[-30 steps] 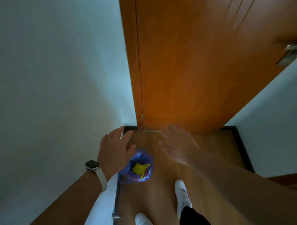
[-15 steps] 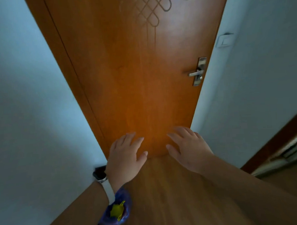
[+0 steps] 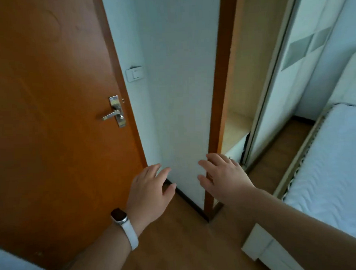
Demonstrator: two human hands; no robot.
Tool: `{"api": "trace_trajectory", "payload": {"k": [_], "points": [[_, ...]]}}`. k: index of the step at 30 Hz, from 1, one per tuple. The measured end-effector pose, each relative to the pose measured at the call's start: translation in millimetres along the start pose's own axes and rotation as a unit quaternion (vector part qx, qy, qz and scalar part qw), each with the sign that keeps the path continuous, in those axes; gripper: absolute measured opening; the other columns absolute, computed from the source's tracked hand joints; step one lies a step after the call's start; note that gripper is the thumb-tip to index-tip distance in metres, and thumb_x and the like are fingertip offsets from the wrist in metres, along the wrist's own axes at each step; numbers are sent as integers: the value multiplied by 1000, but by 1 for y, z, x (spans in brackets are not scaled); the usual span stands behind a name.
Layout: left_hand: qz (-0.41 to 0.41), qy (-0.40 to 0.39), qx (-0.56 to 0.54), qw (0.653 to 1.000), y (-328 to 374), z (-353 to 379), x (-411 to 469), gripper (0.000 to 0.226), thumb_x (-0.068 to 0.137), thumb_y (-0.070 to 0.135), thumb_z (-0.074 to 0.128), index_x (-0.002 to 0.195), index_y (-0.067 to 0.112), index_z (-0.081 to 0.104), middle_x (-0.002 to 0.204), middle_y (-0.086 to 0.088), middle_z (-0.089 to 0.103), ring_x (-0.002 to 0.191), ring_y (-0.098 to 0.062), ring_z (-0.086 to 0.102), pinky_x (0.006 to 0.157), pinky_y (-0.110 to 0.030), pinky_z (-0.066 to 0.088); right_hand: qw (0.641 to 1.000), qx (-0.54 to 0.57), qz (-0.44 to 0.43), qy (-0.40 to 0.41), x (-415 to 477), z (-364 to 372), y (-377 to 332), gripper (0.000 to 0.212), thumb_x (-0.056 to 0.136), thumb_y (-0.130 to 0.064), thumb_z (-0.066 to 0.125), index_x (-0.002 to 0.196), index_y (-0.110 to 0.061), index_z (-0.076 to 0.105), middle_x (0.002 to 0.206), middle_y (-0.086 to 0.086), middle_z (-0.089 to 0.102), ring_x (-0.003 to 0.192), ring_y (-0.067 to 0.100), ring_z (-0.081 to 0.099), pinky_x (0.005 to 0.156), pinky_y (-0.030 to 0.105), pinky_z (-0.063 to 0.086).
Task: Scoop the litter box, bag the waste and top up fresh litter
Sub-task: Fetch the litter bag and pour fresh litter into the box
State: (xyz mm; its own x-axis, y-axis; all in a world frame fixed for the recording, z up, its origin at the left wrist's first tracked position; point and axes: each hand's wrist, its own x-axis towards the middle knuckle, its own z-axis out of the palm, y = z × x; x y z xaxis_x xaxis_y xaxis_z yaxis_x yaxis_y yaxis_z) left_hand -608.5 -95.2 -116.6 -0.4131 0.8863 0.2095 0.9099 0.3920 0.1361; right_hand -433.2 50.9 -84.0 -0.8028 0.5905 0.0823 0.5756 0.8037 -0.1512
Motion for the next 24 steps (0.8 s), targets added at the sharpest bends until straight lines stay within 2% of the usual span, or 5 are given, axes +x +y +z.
{"api": "trace_trajectory", "payload": {"k": [4, 8, 12, 17, 24], "points": [[70, -15, -10, 997, 63, 11, 50, 69, 91, 68, 17, 145, 34, 40, 152, 6, 39, 142, -16, 31, 112, -38, 35, 998, 10, 59, 27, -21, -17, 69, 52, 98, -58, 27, 144, -36, 33, 154, -6, 31, 144, 19, 25, 116, 42, 24], [143, -15, -22, 989, 113, 17, 96, 62, 93, 64, 27, 144, 32, 43, 151, 5, 41, 141, -17, 33, 111, -39, 36, 991, 20, 122, 47, -34, -21, 126, 51, 97, -58, 28, 142, -36, 36, 151, -7, 34, 142, 17, 28, 116, 40, 26], [199, -17, -32, 979, 155, 33, 145, 59, 94, 61, 30, 143, 31, 44, 151, 4, 41, 141, -18, 33, 111, -40, 35, 984, 8, 173, 51, -34, -21, 170, 50, 95, -56, 30, 140, -34, 39, 146, -7, 38, 138, 17, 31, 112, 37, 28], [230, -27, -72, 970, 194, 76, 218, 55, 98, 58, 31, 143, 29, 44, 149, 5, 43, 140, -15, 35, 110, -37, 35, 974, -7, 221, 46, -6, -22, 220, 46, 98, -51, 36, 139, -32, 42, 145, -6, 38, 139, 17, 30, 111, 34, 26], [251, -34, -120, 960, 217, 123, 338, 53, 96, 53, 32, 139, 26, 48, 146, 2, 46, 136, -16, 37, 109, -38, 36, 959, -15, 280, 33, 83, -15, 289, 44, 98, -53, 32, 136, -34, 41, 148, -6, 35, 139, 18, 30, 113, 36, 26]]}}
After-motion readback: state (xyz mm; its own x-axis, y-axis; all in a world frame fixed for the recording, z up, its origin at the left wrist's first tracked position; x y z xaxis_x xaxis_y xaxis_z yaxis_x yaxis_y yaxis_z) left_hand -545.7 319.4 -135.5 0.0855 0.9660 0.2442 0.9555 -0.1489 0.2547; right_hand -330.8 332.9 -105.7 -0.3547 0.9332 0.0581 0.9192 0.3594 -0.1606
